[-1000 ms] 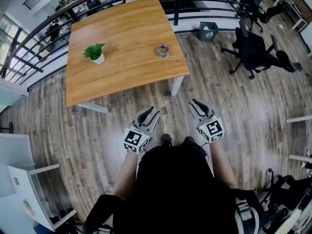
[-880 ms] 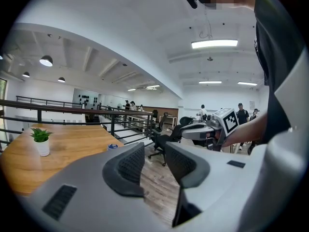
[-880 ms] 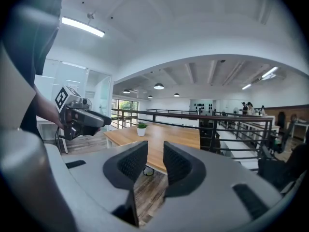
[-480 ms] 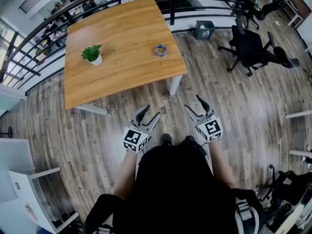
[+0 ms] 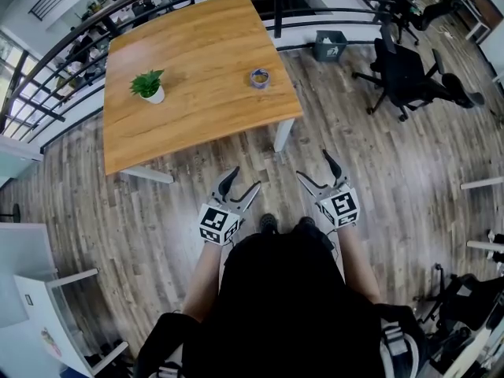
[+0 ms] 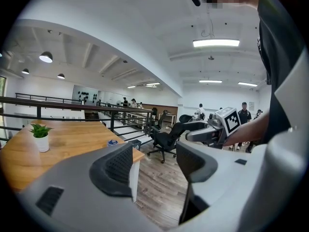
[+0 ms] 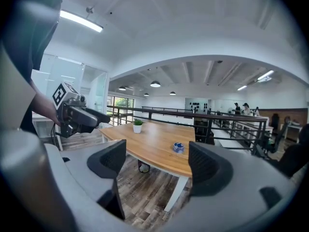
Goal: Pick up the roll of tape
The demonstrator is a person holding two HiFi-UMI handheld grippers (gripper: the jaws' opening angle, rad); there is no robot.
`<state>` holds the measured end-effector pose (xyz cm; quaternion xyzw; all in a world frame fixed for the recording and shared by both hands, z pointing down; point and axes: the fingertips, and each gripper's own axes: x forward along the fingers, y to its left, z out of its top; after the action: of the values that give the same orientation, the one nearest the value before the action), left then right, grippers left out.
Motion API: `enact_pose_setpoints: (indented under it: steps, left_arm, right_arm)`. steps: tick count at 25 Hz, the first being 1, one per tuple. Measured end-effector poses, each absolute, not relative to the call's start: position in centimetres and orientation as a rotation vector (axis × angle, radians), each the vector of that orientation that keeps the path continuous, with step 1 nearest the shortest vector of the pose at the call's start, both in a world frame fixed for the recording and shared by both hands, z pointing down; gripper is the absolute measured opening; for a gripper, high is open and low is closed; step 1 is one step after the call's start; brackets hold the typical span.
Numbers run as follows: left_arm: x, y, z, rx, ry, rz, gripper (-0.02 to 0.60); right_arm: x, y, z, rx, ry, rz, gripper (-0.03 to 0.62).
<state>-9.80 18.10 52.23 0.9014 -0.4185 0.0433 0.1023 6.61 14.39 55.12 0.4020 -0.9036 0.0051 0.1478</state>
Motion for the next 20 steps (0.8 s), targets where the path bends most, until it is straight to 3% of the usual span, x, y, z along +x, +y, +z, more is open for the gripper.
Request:
enact_pose_setpoints:
  steps: [20]
  left_arm:
    - [-11.1,18.1,52.6,2.648,-1.23,0.119,0.288]
  right_arm:
    - [5.9,14.4,54.7,1.162,-2.578,0.037,0.425]
